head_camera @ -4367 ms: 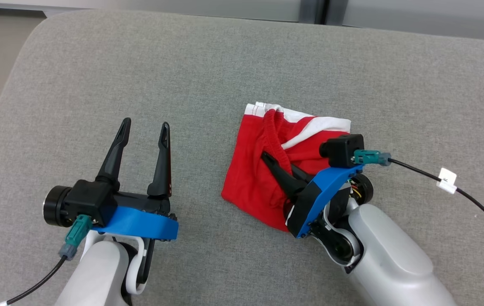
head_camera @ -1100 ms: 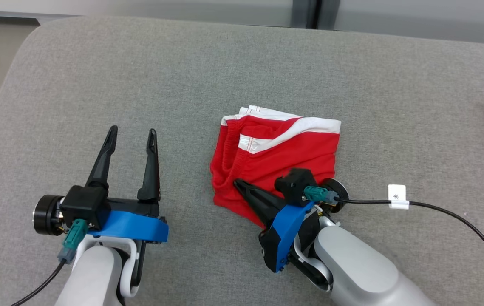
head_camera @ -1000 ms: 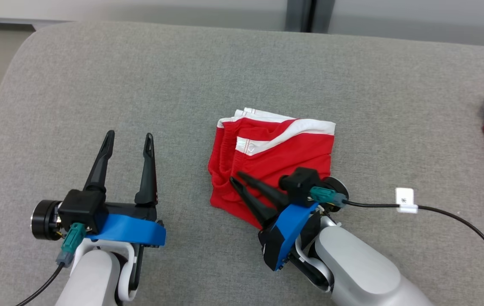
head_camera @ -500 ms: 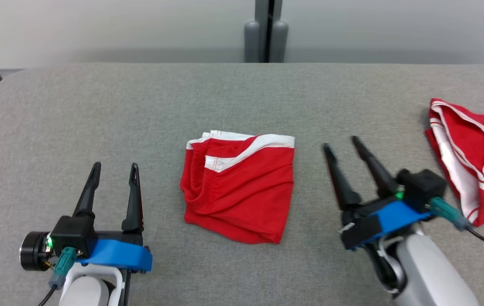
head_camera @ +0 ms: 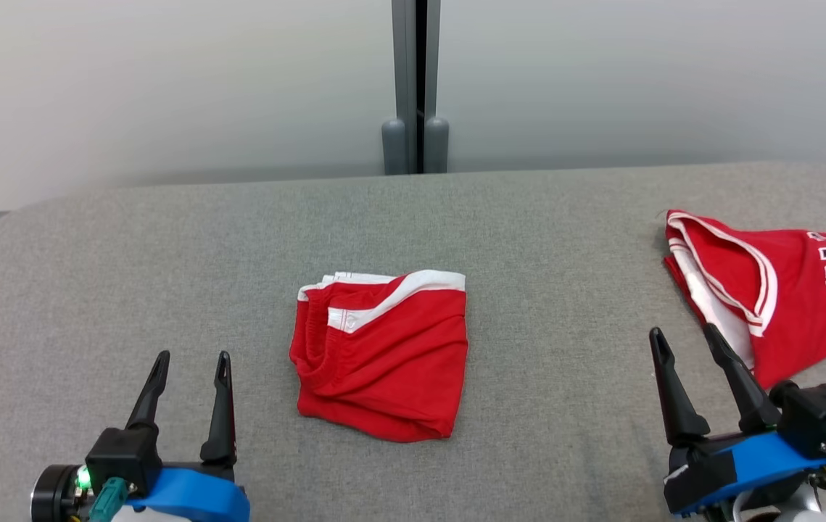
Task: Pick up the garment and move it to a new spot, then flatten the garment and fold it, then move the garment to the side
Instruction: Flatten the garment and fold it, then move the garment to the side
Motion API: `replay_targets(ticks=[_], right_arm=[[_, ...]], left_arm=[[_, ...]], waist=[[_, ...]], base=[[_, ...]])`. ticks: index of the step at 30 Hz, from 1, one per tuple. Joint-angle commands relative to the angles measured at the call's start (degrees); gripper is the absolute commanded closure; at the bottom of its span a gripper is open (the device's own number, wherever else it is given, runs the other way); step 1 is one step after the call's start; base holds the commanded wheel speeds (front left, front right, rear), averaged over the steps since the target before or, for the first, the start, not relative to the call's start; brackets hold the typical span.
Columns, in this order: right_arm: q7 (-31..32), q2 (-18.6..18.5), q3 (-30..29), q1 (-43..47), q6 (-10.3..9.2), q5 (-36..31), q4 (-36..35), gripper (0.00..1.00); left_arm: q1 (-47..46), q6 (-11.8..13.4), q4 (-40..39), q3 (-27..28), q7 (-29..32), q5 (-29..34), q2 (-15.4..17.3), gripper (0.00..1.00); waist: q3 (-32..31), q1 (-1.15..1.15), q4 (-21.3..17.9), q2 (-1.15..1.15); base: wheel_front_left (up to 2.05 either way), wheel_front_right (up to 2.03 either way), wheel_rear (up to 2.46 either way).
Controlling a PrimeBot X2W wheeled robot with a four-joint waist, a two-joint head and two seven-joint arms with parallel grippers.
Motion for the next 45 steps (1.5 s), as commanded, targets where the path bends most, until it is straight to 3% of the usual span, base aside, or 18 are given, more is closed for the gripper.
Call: replay_targets(ticks=[1, 13, 31, 39, 45], right_arm=[[0.91, 0.28, -0.55, 2.1, 0.03, -0.65, -1.24, 0.0], [4.92, 1.06, -1.96, 7.72, 0.03, -1.88, -6.44, 0.0], [6.0, 1.27, -2.91, 7.97, 0.03, -2.92, -7.18, 0.0], [6.7, 0.5, -1.59, 3.94, 0.03, -3.42, -5.07, 0.0], [6.05, 0.11, 3.49, -2.38, 0.03, -2.92, 1.98, 0.0]], left_arm=[[1.19, 0.41, -0.23, 0.08, 0.16, -0.18, 0.18, 0.0], [4.46, 0.79, 0.23, -0.66, 0.63, -1.11, 0.4, 0.0], [3.02, 1.89, 0.52, -0.89, 0.14, -1.13, 1.17, 0.0], [-0.39, 1.74, -1.3, -1.07, -0.34, -0.62, 0.8, 0.0], [-5.9, 1.11, -1.74, -1.61, -1.28, 0.29, -0.19, 0.0]], waist=[[-1.46, 0.01, -0.8, 0.01], [-4.78, 0.01, -0.88, 0.01], [-4.14, 0.01, -0.88, 0.01], [0.67, 0.01, 1.4, 0.01], [6.89, 0.01, 5.08, 0.01]], base=[[0.0, 0.0, 0.0], [0.0, 0.0, 0.0], [0.0, 0.0, 0.0], [0.0, 0.0, 0.0], [0.0, 0.0, 0.0]])
